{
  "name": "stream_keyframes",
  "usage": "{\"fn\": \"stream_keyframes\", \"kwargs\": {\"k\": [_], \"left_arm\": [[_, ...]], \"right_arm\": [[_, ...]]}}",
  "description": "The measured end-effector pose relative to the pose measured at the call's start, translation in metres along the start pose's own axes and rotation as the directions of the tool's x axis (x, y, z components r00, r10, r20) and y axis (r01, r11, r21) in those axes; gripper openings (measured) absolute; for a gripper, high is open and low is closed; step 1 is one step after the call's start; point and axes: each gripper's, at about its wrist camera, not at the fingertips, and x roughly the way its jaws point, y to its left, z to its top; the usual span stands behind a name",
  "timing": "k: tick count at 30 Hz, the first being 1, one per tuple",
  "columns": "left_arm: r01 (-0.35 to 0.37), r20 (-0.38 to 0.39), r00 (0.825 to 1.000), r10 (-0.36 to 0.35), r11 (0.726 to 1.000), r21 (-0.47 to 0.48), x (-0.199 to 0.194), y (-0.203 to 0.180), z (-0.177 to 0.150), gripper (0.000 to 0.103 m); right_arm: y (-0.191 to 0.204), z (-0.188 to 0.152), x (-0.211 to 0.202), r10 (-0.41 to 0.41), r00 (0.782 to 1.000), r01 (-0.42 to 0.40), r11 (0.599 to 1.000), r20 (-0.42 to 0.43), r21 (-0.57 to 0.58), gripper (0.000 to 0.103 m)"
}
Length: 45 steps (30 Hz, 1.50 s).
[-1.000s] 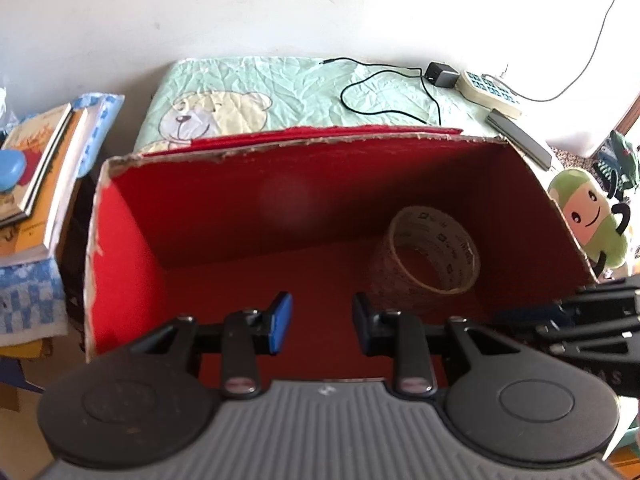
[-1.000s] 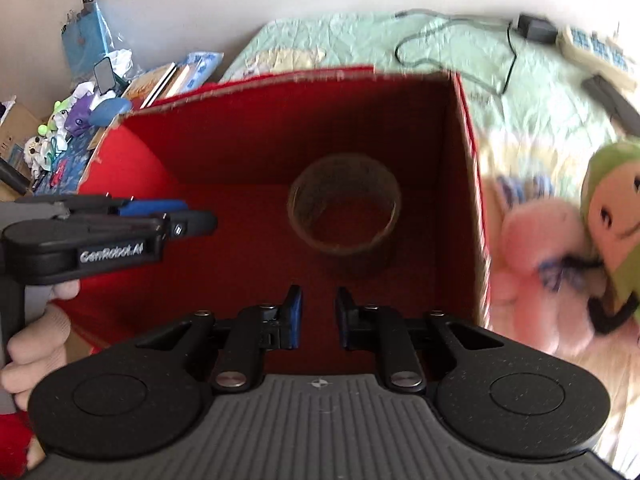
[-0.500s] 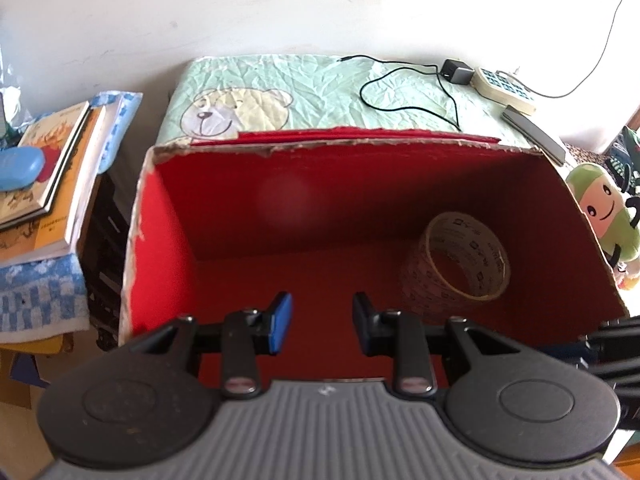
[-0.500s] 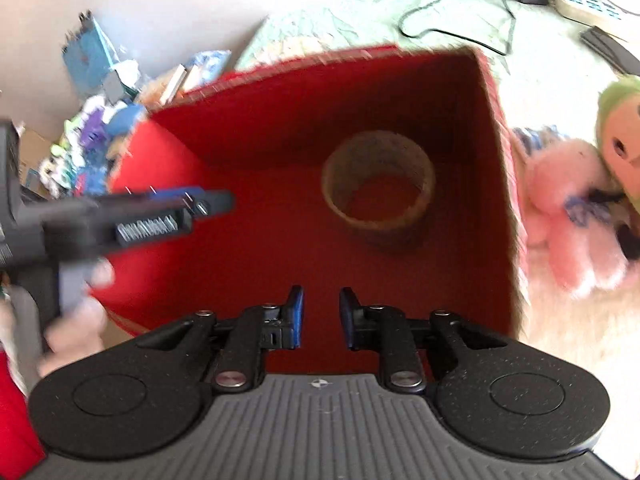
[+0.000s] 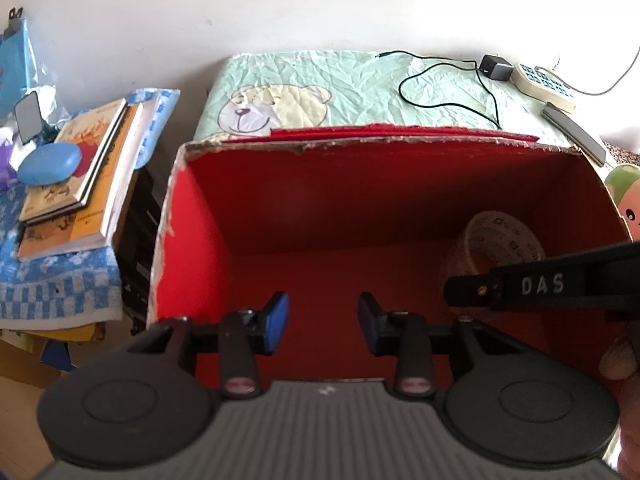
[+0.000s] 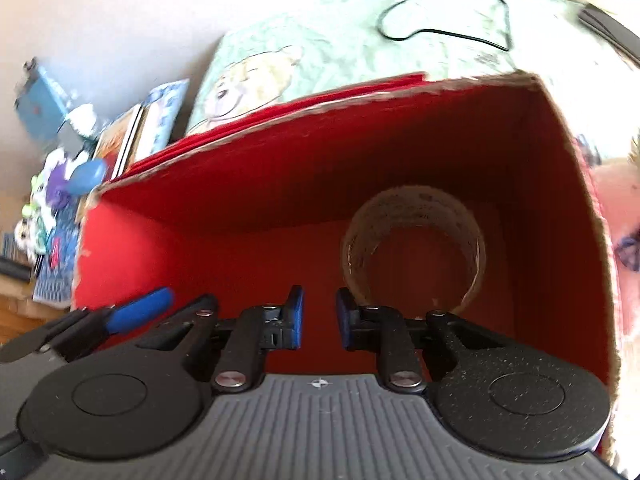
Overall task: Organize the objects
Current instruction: 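Withdraw the right gripper from the box toward the objects beside it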
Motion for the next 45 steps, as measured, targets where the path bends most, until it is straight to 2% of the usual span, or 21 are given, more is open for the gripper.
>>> {"fn": "stream_keyframes", "kwargs": {"k": [5, 10, 16, 21, 26, 28, 36, 45], "left_arm": [[-0.019, 0.002, 1.000, 0.019, 1.000, 0.014, 0.000, -0.002, 0.001, 0.040], [-0.070, 0.005, 0.998, 0.070, 0.997, 0.043, 0.000, -0.010, 0.001, 0.046], [-0.123, 0.003, 0.992, 0.123, 0.991, 0.051, -0.005, -0.021, -0.002, 0.047], [-0.142, 0.029, 0.990, 0.141, 0.988, 0.061, -0.021, -0.031, -0.003, 0.052], [-0.171, 0.067, 0.984, 0.167, 0.983, 0.061, -0.044, -0.043, -0.011, 0.058], [-0.190, 0.079, 0.980, 0.185, 0.980, 0.063, -0.053, -0.050, -0.013, 0.064], [-0.244, 0.110, 0.965, 0.237, 0.969, 0.046, -0.085, -0.073, -0.029, 0.068], [-0.273, 0.107, 0.957, 0.270, 0.962, 0.010, -0.109, -0.095, -0.046, 0.070]], "right_arm": [[-0.017, 0.000, -0.004, -0.058, 0.998, 0.057, 0.998, 0.030, 0.039, 0.021], [-0.028, -0.007, -0.007, -0.046, 0.998, 0.042, 0.997, 0.053, 0.070, 0.021], [-0.022, -0.021, -0.032, -0.008, 0.989, 0.010, 1.000, 0.147, -0.012, 0.022], [-0.020, -0.036, -0.055, -0.025, 0.977, 0.046, 0.995, 0.211, -0.091, 0.024], [-0.025, -0.044, -0.069, -0.023, 0.960, 0.053, 0.994, 0.281, -0.098, 0.041], [-0.028, -0.046, -0.074, -0.011, 0.958, 0.044, 0.993, 0.288, -0.105, 0.042], [-0.032, -0.067, -0.104, 0.009, 0.944, 0.050, 0.985, 0.330, -0.168, 0.042], [-0.040, -0.084, -0.128, 0.029, 0.945, 0.056, 0.967, 0.325, -0.249, 0.043]]}}
